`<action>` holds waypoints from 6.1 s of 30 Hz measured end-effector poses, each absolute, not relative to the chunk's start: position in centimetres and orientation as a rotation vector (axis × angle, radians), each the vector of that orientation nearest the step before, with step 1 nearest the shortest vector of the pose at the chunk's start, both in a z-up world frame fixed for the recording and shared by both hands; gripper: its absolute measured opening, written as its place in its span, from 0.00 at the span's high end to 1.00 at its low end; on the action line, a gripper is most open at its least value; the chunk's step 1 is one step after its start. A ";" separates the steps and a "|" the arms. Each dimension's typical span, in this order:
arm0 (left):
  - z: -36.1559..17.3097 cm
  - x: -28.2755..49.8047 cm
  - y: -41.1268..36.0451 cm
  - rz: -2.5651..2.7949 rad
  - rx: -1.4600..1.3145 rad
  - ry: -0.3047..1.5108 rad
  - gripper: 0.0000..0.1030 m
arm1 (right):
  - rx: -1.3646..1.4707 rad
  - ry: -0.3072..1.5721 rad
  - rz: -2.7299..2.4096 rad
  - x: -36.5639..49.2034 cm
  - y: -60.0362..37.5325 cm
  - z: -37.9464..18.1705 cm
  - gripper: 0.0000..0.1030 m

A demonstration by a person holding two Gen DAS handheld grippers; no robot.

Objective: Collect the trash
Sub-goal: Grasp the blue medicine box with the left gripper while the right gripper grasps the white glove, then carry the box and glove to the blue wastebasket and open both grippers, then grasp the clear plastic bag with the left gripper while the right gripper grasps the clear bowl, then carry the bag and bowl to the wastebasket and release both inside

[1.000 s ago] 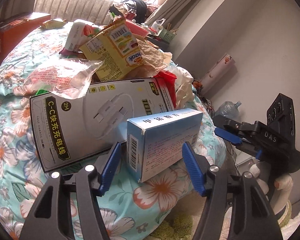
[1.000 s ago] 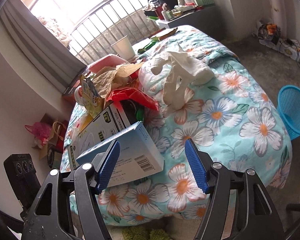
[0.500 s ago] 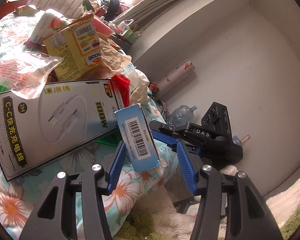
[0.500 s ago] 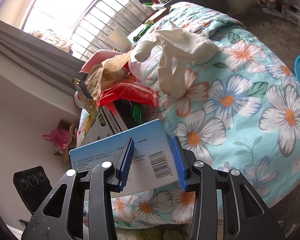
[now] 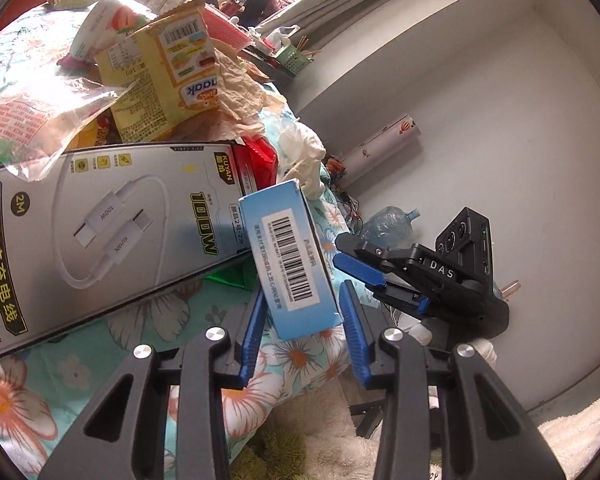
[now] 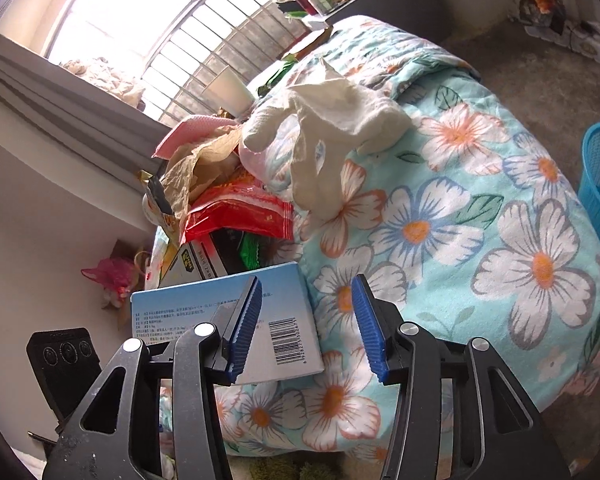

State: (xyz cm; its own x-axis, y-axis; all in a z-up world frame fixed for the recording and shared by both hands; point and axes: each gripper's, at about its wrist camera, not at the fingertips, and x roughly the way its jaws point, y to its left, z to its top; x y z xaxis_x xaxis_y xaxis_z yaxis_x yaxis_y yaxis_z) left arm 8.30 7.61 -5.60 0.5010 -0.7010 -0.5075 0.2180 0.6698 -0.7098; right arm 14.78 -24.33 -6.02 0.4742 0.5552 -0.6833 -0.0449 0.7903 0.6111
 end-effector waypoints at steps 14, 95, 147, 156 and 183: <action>-2.6 6.2 7.3 -0.579 -0.558 0.794 0.68 | -0.045 0.877 0.228 24.0 -19.9 -4.9 0.79; 8.1 13.9 14.3 -0.293 -0.414 0.535 0.25 | 0.470 0.716 0.461 20.7 -33.5 4.2 0.15; -4.7 14.4 19.9 0.036 -0.160 0.801 0.93 | 0.062 1.007 0.375 27.3 -16.0 -3.8 0.37; -2.0 12.4 21.0 0.073 -0.171 0.719 0.95 | 0.118 0.978 0.331 26.3 -18.5 -2.7 0.37; 10.3 14.4 0.2 -0.550 0.024 0.529 0.95 | 0.427 0.769 0.033 17.4 -40.1 0.9 0.37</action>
